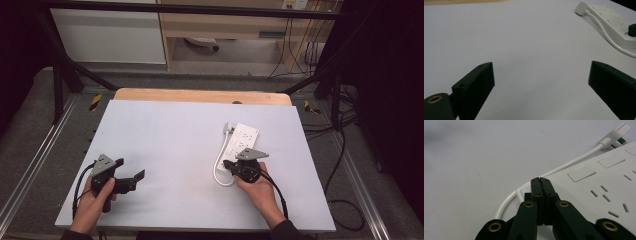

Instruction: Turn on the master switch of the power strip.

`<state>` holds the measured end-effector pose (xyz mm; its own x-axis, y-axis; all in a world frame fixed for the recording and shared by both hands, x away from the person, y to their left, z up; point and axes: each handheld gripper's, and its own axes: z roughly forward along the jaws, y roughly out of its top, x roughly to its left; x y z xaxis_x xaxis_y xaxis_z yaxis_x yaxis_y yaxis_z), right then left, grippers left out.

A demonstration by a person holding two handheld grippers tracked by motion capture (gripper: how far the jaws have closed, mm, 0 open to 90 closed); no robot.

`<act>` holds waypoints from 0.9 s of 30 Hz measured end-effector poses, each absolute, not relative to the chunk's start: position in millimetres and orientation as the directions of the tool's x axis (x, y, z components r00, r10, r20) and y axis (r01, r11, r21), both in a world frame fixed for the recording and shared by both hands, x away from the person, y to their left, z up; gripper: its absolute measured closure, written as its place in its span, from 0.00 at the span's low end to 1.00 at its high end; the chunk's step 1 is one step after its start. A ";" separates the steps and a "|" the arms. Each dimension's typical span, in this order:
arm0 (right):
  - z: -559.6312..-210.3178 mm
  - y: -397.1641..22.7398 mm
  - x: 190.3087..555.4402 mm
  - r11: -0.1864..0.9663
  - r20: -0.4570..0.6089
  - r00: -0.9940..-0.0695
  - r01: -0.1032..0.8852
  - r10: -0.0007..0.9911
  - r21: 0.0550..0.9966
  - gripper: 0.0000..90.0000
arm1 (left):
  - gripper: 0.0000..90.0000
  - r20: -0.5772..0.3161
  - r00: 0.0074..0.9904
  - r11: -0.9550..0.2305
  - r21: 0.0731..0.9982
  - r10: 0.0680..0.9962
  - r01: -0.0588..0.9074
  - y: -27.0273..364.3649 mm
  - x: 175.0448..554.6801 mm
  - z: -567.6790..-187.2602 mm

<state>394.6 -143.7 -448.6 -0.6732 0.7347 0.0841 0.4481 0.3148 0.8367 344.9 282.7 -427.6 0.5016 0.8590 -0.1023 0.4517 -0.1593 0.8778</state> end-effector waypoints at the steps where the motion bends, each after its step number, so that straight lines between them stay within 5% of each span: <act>1: -448.7 -143.8 394.7 0.315 0.082 -0.674 0.446 0.734 0.838 1.00 | 0.07 -0.103 0.501 -0.158 0.878 0.859 0.452 282.9 344.9 -427.6; 27: -448.6 -146.6 395.4 0.291 0.099 -0.675 0.440 0.731 0.849 1.00 | 0.07 -0.101 0.501 -0.159 0.878 0.859 0.451 283.4 344.9 -427.7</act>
